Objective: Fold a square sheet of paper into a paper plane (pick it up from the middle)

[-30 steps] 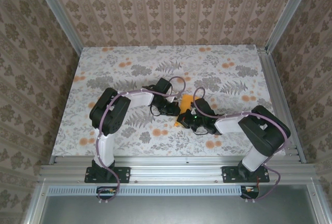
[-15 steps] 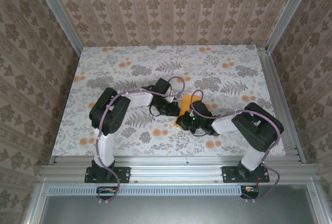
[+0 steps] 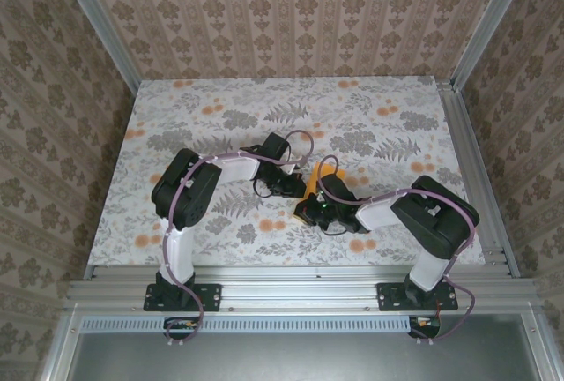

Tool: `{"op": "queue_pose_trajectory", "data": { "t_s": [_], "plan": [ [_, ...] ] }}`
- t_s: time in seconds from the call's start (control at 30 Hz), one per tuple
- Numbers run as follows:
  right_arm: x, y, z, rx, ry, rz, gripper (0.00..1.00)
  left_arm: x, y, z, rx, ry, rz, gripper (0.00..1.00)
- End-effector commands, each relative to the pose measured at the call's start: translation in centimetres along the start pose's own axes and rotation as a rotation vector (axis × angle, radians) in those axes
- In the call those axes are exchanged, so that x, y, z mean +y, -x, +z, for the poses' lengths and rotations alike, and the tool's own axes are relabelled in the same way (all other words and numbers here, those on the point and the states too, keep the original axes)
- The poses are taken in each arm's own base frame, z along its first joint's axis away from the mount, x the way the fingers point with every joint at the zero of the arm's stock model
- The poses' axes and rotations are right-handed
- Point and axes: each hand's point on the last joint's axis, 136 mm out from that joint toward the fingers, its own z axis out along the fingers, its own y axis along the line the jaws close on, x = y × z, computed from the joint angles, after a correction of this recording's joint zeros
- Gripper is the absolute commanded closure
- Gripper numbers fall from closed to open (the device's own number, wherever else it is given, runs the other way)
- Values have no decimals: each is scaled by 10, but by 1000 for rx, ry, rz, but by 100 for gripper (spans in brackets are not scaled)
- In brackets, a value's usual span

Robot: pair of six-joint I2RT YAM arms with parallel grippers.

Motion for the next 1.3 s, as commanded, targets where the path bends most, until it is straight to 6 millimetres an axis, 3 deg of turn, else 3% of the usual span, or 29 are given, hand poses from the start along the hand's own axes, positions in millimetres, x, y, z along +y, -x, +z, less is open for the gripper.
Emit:
{"op": "queue_pose_trajectory", "data": {
  "t_s": [0.0, 0.2, 0.37, 0.63, 0.77, 1.27],
  "plan": [
    [-24, -30, 3, 112, -96, 17, 93, 64, -47, 19, 132, 189, -101, 91],
    [-7, -25, -5, 94, -64, 8, 93, 65, -48, 20, 134, 187, -103, 91],
    [8, -2, -28, 25, 6, 17, 92, 63, -48, 19, 129, 179, -101, 91],
    [-6, 45, -63, -68, -35, 20, 92, 51, -39, 16, 110, 149, -85, 90],
    [-12, 66, -69, -90, -29, 28, 89, 45, -34, 14, 107, 145, -72, 90],
    [-38, 126, -93, -158, -160, -12, 63, 12, -16, 6, 66, 102, -25, 88]
  ]
}}
